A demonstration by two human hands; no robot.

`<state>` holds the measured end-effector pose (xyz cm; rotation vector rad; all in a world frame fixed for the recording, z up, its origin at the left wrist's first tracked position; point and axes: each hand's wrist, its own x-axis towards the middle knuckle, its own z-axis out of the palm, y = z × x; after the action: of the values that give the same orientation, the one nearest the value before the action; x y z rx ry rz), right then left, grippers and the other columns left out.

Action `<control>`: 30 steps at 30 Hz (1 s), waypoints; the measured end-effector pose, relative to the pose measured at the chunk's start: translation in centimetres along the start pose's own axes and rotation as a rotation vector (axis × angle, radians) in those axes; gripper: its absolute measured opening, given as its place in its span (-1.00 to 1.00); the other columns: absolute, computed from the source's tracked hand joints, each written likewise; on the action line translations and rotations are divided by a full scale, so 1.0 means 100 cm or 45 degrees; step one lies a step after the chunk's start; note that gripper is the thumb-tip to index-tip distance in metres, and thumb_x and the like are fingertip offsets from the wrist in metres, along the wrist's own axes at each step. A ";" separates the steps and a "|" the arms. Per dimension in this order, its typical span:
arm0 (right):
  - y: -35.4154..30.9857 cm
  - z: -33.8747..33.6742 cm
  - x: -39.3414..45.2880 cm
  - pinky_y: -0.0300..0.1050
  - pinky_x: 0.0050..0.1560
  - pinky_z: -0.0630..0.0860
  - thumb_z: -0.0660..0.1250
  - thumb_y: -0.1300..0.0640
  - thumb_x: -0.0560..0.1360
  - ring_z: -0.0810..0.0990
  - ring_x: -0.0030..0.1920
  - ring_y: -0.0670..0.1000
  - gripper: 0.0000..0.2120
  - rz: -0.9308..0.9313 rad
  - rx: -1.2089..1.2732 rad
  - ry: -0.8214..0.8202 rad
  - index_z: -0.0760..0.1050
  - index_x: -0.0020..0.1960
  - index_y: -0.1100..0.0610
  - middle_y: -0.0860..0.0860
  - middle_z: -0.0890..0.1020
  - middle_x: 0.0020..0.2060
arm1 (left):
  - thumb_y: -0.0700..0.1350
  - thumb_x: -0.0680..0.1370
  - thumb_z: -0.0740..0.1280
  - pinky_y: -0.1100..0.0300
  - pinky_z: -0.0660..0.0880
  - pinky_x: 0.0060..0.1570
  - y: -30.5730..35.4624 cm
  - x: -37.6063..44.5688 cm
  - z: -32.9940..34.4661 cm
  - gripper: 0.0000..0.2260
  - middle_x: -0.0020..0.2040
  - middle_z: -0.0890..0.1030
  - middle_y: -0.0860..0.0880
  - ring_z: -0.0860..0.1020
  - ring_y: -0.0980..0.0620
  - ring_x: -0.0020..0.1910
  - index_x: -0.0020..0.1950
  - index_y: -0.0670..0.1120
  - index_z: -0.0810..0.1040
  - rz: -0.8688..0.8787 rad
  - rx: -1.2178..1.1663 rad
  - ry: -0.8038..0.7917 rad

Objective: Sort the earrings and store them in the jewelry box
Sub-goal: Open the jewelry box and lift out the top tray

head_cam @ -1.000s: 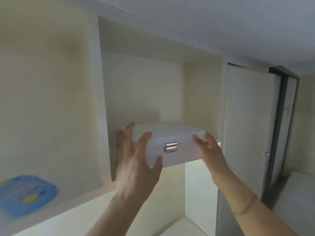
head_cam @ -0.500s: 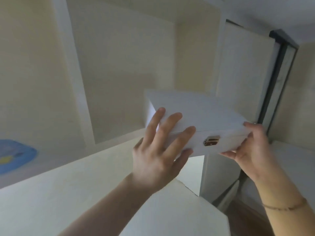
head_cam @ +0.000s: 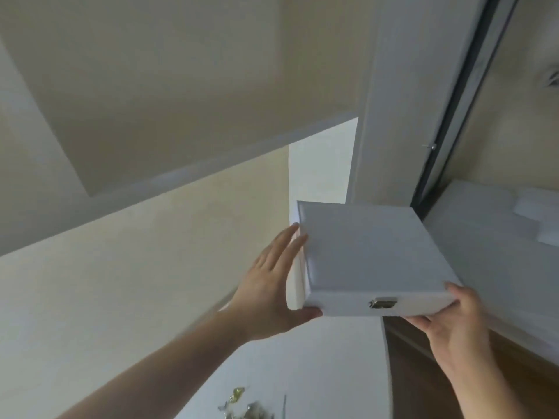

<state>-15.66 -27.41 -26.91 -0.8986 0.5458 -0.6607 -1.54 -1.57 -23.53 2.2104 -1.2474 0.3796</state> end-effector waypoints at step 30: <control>0.285 -0.028 -0.003 -0.37 -0.31 0.44 0.17 -0.08 0.37 0.59 -0.08 -0.24 -0.55 -0.335 -0.661 -0.044 0.47 0.23 -0.02 -0.12 0.62 0.02 | 0.26 0.52 0.21 0.28 0.30 -0.41 -0.184 -0.166 0.172 -0.86 -0.16 0.65 -0.04 0.26 0.10 -0.44 -0.01 0.34 0.52 -0.463 -0.342 0.020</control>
<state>-9.55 -15.71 -52.28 -1.4848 0.5842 -0.7523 4.82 6.98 -51.74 2.1344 -0.8087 0.0790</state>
